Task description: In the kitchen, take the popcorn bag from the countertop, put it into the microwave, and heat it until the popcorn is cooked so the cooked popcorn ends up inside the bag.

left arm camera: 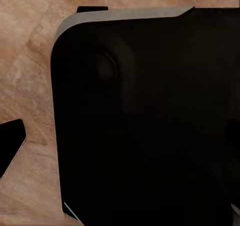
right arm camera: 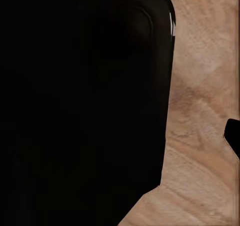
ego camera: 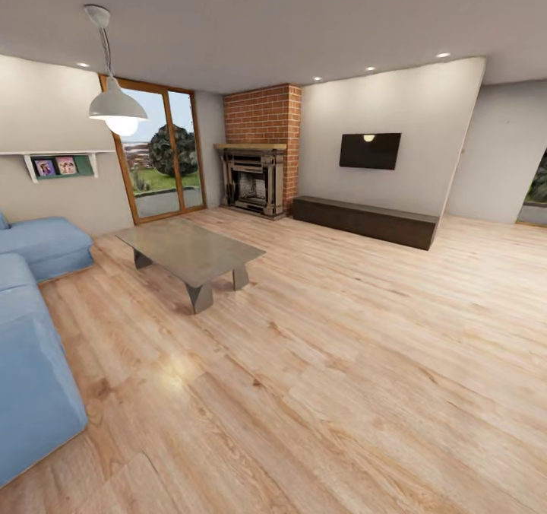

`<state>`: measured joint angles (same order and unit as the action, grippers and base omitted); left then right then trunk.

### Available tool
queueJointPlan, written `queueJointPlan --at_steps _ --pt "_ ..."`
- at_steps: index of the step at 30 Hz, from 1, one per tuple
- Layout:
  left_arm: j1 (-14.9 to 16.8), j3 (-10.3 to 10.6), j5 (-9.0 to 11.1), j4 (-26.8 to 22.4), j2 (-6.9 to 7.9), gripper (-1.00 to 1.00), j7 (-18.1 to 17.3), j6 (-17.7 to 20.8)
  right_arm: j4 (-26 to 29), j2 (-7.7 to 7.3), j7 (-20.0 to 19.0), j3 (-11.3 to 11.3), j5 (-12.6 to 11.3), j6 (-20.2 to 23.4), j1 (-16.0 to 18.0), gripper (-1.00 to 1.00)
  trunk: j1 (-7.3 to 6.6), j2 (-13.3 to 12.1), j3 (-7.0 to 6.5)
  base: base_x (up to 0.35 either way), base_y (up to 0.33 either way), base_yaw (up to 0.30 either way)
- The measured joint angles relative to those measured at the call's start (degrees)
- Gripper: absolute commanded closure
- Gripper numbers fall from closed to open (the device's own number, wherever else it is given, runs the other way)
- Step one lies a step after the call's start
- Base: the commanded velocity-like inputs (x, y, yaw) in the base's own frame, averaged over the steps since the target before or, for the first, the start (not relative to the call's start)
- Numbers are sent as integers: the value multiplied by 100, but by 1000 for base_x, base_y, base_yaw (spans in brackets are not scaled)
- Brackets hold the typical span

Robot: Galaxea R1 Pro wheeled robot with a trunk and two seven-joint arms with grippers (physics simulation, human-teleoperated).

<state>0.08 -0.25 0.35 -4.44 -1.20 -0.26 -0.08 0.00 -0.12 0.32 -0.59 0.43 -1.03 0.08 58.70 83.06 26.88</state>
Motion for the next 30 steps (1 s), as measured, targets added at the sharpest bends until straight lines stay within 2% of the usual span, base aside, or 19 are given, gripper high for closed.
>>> queueJointPlan --at_steps 26,30 --pt "0 -7 5 9 1 -100 17 -15 -1 3 14 8 -7 8 0 -100 0 0 0 320 0 0" --pt "0 -7 1 7 3 -100 11 -21 -3 3 12 4 -8 2 0 -100 2 0 0 151 0 -2"
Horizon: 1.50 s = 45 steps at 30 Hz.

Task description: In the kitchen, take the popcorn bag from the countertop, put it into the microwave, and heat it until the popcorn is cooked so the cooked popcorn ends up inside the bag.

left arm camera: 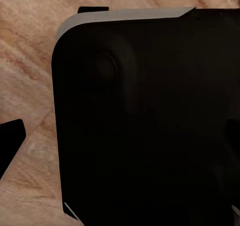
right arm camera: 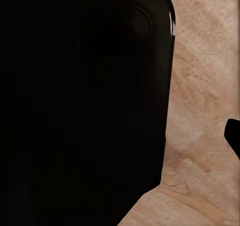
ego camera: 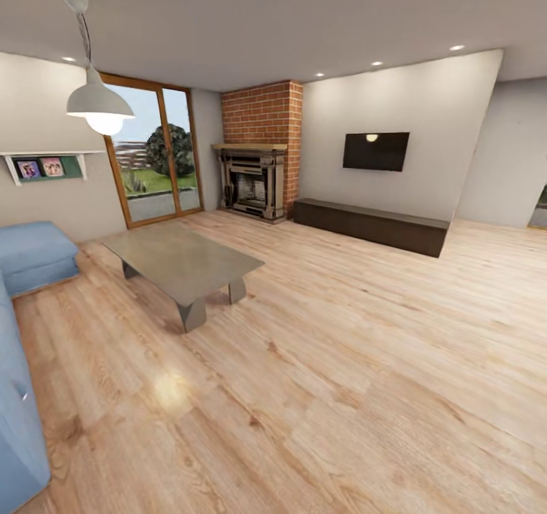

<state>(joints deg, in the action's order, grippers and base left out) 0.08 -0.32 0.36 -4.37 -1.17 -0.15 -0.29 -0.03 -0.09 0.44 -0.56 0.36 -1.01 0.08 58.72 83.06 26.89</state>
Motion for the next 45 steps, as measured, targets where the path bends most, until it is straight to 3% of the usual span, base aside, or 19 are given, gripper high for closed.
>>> queueJointPlan --at_steps 45 --pt "0 -8 -4 -1 1 -100 -1 -3 -3 15 12 40 -59 -2 0 -100 1 0 -127 2 0 -220"
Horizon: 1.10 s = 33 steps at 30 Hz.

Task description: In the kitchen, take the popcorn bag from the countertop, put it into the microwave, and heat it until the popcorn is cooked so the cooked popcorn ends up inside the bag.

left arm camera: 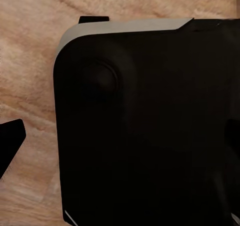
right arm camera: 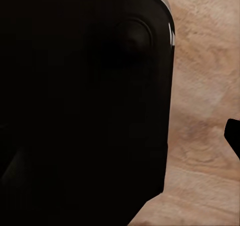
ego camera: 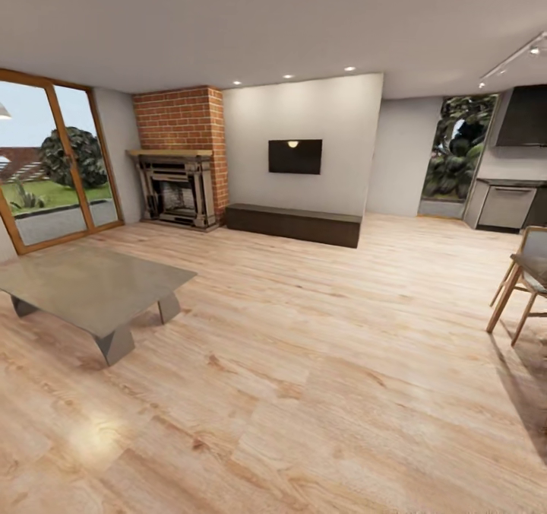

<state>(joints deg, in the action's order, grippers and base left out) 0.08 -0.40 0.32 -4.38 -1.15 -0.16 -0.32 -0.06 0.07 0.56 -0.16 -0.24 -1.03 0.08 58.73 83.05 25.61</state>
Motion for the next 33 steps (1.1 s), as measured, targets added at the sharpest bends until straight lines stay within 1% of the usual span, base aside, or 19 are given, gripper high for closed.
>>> queueJointPlan --at_steps 11,16,33 --pt "0 0 1 0 0 -100 0 0 2 1 0 0 5 -10 0 -100 0 0 -31 0 0 -243" --pt "0 0 0 0 1 -100 0 0 -1 1 0 -8 6 -107 0 -100 0 0 -46 0 0 -278" --pt "0 0 0 0 1 -100 0 0 -1 1 0 -8 4 -115 0 -100 0 0 -94 0 0 -281"
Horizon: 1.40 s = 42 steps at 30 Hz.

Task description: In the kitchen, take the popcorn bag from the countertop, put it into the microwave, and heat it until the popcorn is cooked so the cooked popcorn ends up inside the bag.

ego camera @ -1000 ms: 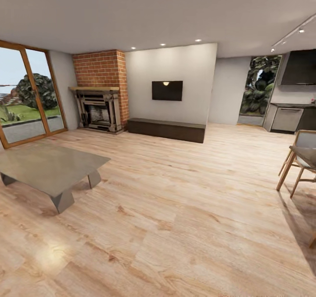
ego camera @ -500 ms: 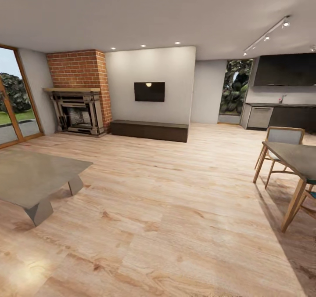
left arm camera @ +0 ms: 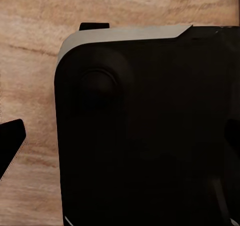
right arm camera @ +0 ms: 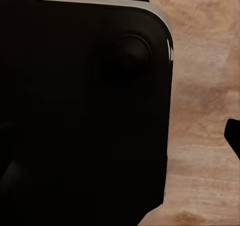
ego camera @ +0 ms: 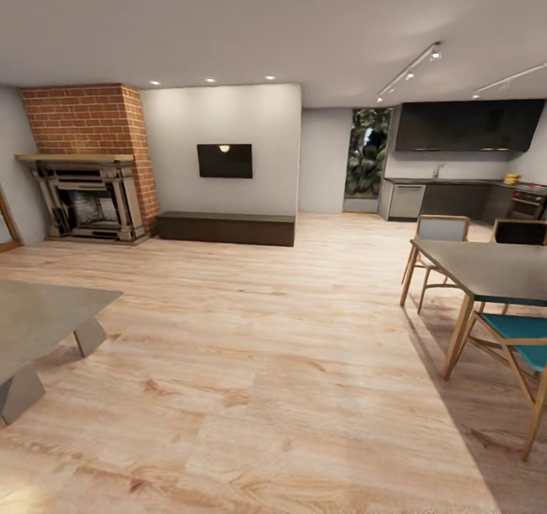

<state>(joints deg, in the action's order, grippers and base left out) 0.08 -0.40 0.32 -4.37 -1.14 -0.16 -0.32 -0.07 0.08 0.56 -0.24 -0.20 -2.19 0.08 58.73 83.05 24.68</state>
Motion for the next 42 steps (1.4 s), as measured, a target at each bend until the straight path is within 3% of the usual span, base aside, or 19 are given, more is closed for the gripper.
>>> queueJointPlan --at_steps 13,21,27,31,32,42 --pt "0 0 1 0 -1 -100 0 0 0 0 0 -2 18 0 0 -100 0 0 -37 0 0 -273" --pt "0 0 5 1 -8 -100 0 0 1 -7 7 -49 68 2 0 -100 0 0 -41 8 0 -30" --pt "0 1 -1 -11 -22 -100 0 3 4 -9 -17 -40 78 2 0 -100 -3 0 -41 268 0 0" --pt "0 15 -4 -9 -444 -100 -16 -14 19 -9 -22 -10 7 -191 0 -100 -1 0 -41 149 0 0" --pt "0 16 -5 3 -491 -100 -22 -49 22 -7 -8 -27 18 -257 0 -100 0 0 -41 24 0 0" --pt "0 8 8 16 -527 -100 -24 -199 20 -9 0 -42 29 -314 0 -100 0 0 -41 4 0 0"
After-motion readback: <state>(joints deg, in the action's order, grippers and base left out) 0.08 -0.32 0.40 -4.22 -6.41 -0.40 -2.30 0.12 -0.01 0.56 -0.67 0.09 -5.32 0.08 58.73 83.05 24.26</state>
